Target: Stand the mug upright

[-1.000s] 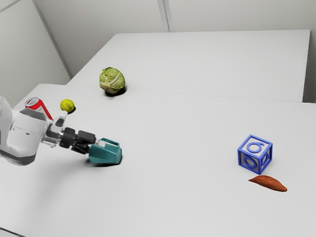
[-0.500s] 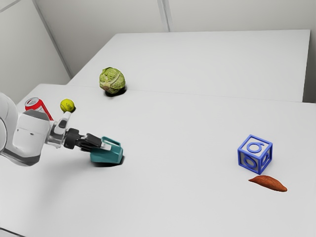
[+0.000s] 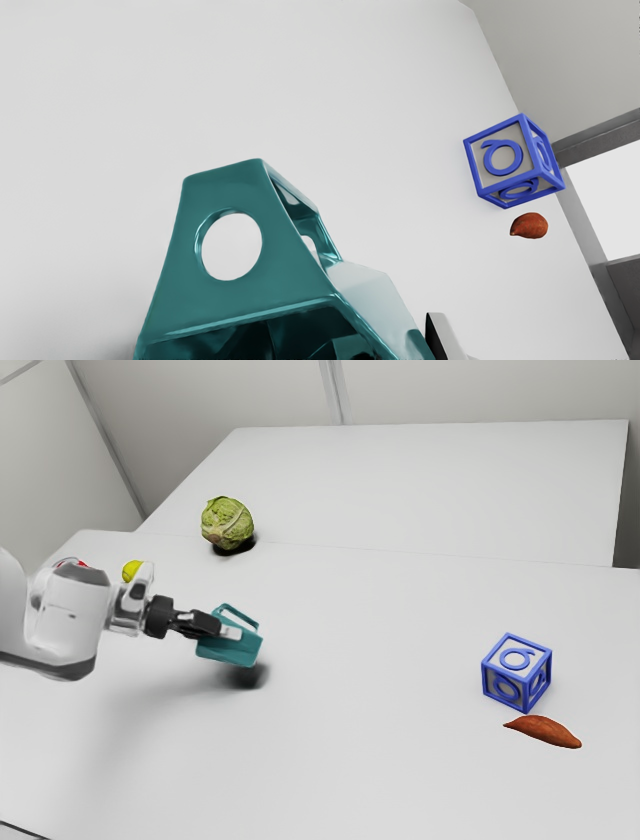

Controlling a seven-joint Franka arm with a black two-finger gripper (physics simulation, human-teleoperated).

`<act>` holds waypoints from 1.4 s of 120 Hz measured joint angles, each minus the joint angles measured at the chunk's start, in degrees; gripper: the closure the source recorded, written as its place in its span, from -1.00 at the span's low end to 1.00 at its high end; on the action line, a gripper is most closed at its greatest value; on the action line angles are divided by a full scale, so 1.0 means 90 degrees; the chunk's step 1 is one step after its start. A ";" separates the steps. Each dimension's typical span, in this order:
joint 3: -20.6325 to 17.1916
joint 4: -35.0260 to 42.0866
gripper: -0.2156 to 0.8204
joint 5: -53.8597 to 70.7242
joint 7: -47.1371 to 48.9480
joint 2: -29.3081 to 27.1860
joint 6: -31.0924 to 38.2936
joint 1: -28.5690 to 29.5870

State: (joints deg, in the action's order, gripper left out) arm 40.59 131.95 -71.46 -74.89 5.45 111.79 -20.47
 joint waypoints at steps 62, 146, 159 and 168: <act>-0.1748 -0.1260 0.85 0.5096 0.1843 -0.0046 0.1720 -0.0062; -0.1787 -0.1395 0.92 0.6720 0.4128 0.0741 0.2335 -0.0371; -0.1787 -0.1383 0.92 0.6738 0.4330 0.0756 0.2366 -0.0374; -0.1787 -0.1376 0.87 0.6737 0.4454 0.0758 0.2376 -0.0373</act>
State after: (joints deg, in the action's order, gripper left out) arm 24.51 119.56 -10.82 -34.81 12.28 133.18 -23.83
